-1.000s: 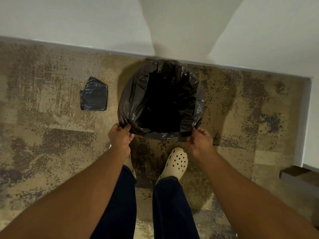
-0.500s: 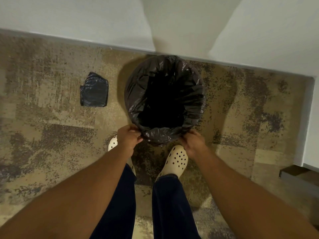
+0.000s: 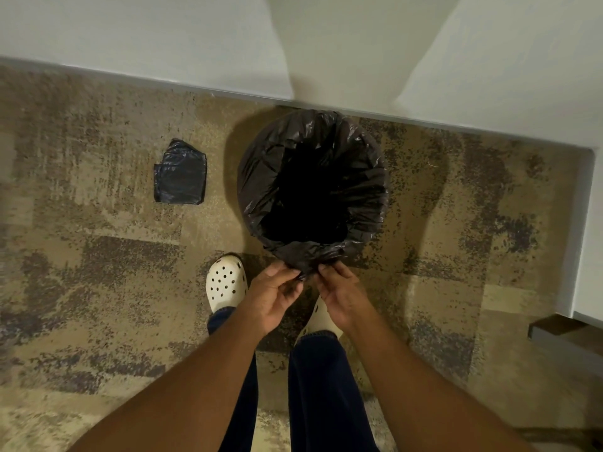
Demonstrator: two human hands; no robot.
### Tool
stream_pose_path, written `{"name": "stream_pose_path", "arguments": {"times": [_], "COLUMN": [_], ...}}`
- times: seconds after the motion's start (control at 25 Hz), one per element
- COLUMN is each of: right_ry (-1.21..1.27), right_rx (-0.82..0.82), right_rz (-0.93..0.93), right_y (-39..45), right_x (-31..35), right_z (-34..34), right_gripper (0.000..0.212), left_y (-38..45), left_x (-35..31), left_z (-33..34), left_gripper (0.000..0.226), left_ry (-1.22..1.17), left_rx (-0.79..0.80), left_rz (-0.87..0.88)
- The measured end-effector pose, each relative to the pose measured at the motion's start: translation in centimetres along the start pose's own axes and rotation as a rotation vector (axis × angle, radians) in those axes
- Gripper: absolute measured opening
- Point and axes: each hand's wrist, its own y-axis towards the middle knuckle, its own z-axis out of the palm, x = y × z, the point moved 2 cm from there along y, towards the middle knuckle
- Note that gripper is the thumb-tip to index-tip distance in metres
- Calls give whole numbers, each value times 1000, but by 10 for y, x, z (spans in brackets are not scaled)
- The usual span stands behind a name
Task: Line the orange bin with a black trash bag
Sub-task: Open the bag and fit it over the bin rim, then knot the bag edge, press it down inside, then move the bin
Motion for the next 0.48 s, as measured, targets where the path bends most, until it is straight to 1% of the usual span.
{"name": "stream_pose_path", "arguments": {"times": [0.08,0.16,0.24,0.36,0.48], "right_ry": [-42,-75,-53,49,166], "right_rx": [-37,-92,-156,-215,-172], "right_rz": [-1,13,29,43,58], "right_y": [5,10,16,18,8], "right_x": [1,4,3,-5,-15], "right_z": [-2,-4,0,17,32], "right_gripper": [22,20,22,34,37], "left_y": [5,11,18,27,26], "left_x": [-4,-9,-12,-6,1], "left_z": [-1,-3,-2,10,21], "left_gripper": [24,20,19,18,23], "left_ry": [70,181,241,259,189], "left_rx": [-98,-224,-305,-349,-373], "left_rz": [18,39,56,64,58]}}
